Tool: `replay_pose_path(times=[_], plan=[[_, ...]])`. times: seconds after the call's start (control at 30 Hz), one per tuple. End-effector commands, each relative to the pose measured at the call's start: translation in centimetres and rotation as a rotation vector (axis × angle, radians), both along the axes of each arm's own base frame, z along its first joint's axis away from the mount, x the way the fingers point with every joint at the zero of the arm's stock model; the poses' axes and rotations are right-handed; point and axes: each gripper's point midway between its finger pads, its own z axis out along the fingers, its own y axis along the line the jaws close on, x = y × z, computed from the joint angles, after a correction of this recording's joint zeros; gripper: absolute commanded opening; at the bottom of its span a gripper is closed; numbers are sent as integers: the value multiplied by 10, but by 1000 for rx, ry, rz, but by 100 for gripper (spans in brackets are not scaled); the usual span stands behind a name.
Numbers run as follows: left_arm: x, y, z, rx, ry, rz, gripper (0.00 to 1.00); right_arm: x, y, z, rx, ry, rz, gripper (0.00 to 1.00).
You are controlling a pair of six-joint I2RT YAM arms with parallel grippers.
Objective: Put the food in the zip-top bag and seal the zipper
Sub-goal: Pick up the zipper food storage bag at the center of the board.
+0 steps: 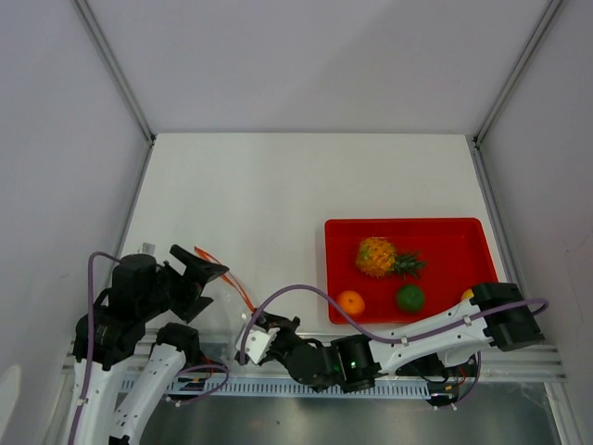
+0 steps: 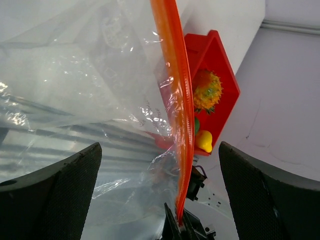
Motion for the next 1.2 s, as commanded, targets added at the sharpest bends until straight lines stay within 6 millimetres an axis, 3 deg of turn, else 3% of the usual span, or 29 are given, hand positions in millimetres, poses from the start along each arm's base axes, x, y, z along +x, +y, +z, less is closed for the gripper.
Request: replay_pose_path(times=[0.0,0.17,0.33,0.77,0.97,1.17], plan=[[6,-17,21,-59,-90,-96,100,9,-11,56,126,-26,-80,0],[9,-34,41,-126,-234,-200,97,28,-27,88,178,-69,-148,0],[4,-38,39,-156,-247,-221,94,36,-39,94,178,-90,-173,0],[0,-40,-10,-196,-118,-193,92,6,-28,51,107,-45,-92,0],[0,-40,-12,-190,-117,-196,81,5,-27,47,104,-41,-117,0],[-4,-38,-10,-190,-147,-192,81,13,-32,52,146,0,-140,0]])
